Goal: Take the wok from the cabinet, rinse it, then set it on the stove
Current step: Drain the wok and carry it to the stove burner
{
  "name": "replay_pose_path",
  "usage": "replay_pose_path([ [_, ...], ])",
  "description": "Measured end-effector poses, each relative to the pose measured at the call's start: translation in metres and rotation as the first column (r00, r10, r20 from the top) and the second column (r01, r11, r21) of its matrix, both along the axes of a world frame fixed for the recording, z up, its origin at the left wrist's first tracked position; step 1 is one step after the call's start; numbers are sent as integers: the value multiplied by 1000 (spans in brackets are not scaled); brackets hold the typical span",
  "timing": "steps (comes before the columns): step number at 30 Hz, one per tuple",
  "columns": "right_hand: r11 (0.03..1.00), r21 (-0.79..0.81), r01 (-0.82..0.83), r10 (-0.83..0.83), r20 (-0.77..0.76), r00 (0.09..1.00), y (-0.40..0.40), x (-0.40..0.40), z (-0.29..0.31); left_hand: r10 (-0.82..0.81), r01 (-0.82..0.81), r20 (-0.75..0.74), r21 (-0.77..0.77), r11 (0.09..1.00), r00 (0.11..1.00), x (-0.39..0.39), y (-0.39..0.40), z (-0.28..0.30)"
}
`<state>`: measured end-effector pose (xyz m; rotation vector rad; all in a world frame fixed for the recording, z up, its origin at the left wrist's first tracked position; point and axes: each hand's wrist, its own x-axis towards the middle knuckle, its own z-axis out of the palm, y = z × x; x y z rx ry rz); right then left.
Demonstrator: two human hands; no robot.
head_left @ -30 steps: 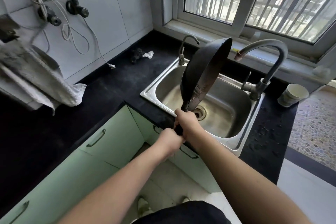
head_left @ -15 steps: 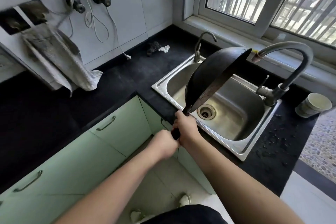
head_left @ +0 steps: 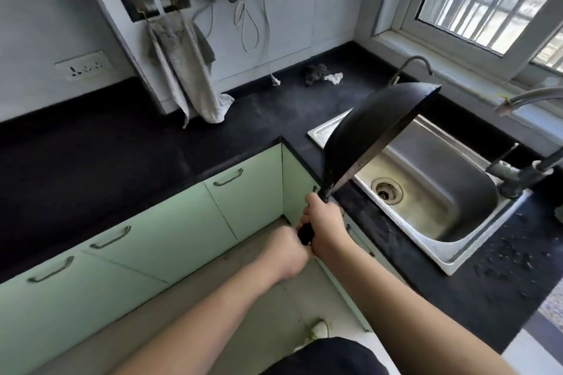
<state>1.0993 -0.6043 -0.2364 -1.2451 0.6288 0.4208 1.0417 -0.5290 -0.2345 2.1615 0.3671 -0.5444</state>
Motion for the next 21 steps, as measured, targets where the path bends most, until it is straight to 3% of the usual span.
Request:
replay_pose_path([
  [8, 980, 26, -199, 200, -13, 980, 86, -103, 15, 174, -177, -32, -110, 978, 984, -112, 88, 5],
  [12, 930, 80, -358, 360, -11, 933, 124, -151, 25, 272, -287, -93, -269, 919, 958, -171, 124, 17],
  [16, 848, 274, -454, 476, -15, 879, 159, -188, 33, 368, -404, -171, -470, 785, 914, -225, 153, 33],
  [21, 642, 603, -473, 603, -16, 798, 196, -232, 33, 446, -486, -255, -681, 547, 858, -286, 186, 44],
])
